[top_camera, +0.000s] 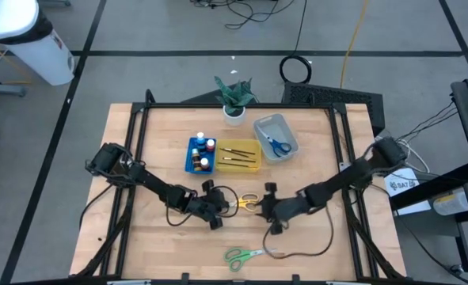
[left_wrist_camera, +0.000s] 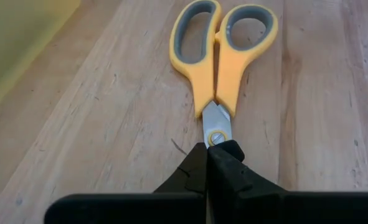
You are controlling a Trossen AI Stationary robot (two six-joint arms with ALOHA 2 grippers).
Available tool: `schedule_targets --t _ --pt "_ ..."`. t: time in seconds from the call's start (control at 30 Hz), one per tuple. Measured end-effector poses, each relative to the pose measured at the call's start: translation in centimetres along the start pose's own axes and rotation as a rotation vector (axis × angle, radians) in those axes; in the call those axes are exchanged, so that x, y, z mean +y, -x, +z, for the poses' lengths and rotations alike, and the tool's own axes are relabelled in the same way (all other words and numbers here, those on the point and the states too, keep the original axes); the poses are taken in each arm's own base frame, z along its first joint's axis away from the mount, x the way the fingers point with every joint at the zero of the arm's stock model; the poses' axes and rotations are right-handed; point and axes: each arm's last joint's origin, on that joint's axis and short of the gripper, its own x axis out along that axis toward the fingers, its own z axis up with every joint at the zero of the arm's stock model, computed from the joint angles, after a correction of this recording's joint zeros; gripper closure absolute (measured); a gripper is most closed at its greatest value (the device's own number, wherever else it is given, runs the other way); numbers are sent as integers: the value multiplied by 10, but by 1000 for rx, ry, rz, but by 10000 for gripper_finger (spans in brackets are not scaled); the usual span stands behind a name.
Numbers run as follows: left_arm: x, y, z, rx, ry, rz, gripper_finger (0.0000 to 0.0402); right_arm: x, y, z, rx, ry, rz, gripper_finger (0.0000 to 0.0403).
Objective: Pick & Place Paint Supplies
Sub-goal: Put the yellow scissor into the gray bin
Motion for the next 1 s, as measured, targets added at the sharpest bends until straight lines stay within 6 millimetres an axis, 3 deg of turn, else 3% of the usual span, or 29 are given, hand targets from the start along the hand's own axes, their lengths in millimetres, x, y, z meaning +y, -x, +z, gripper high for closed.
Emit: schedule_targets --t 0.2,0.37,0.5,0.77,1.0 --pt "0 0 0 4 5 -4 394 13 -34 9 139 165 -14 240" --pt "0 0 -1 5 5 -5 397 17 -43 15 215 288 -84 207" --pt "0 0 -1 6 1 -8 391 17 -43 8 284 386 -221 205" --pt "0 0 -1 9 -3 -11 391 12 -42 -3 345 395 -280 256" --pt "0 0 -1 15 -7 -24 391 10 -43 -7 365 413 -235 358"
